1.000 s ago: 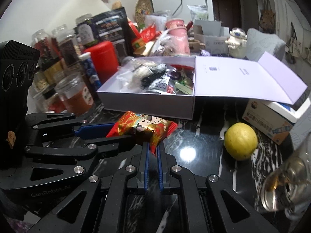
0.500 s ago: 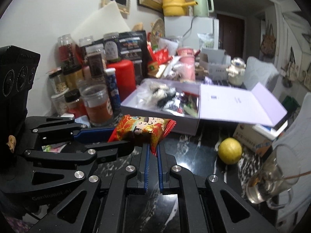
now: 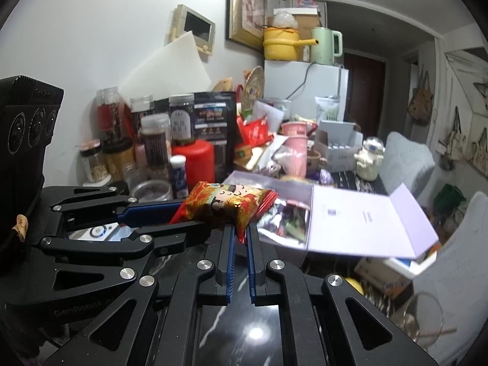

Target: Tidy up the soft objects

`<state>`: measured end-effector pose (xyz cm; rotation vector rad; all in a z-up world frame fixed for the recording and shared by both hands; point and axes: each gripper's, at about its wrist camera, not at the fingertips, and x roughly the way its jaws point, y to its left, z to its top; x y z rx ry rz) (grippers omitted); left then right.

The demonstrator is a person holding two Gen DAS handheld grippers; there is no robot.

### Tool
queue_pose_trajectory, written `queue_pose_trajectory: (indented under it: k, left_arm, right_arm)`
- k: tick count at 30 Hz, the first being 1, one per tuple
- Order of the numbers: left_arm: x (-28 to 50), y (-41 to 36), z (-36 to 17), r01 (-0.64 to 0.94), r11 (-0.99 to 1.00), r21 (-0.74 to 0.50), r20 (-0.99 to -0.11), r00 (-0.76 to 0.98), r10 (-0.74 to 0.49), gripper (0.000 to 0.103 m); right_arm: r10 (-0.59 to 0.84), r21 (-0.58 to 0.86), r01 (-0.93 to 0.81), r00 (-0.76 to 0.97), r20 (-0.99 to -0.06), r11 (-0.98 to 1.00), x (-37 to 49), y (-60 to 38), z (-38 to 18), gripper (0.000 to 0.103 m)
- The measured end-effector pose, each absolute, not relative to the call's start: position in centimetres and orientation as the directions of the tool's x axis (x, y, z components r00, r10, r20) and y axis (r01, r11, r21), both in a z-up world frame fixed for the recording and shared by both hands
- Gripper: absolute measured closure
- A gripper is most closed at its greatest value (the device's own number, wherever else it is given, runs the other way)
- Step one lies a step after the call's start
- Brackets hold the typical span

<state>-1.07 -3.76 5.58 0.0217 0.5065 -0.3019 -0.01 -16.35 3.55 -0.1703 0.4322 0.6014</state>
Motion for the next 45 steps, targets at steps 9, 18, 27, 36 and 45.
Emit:
queue_pose_trajectory:
  k: [9,18,27,36,45]
  left_arm:
    - [3.2,-2.1,6.3,0.256,0.965,-0.063,-0.457,0.852,-0.256,0.080]
    - [8.1,-0.1,5.6,0.214,0.972,-0.099,-0.463,0.854,-0.235,0.080]
    - [9.3,2.0,2.5,0.158,0.974,-0.160,-0.540,0.812,-0.221,0.080]
    - [9.1,1.5,0.1,0.124,0.978,-0.169,-0.633,0.747,-0.204,0.080]
    - [8.9,1.1,-3.3,0.066,0.988,-0.139,-0.740,0.656,-0.148,0.080]
  right_arm:
    - [0.514,-0.043,-0.587,0.739,-0.435,0.808,4.1,-14.7,4.7,0.095]
    - [0.519,-0.052,-0.595,0.738,-0.431,0.802,8.8,-12.8,5.0,0.096]
    - [0.501,-0.005,-0.583,0.703,-0.505,0.813,11.0,-13.4,2.3,0.096]
    - [0.476,0.054,-0.541,0.683,-0.554,0.839,10.3,-14.5,0.1,0.055]
    - [0.440,0.123,-0.476,0.644,-0.625,0.871,9.9,-15.4,-3.6,0.044]
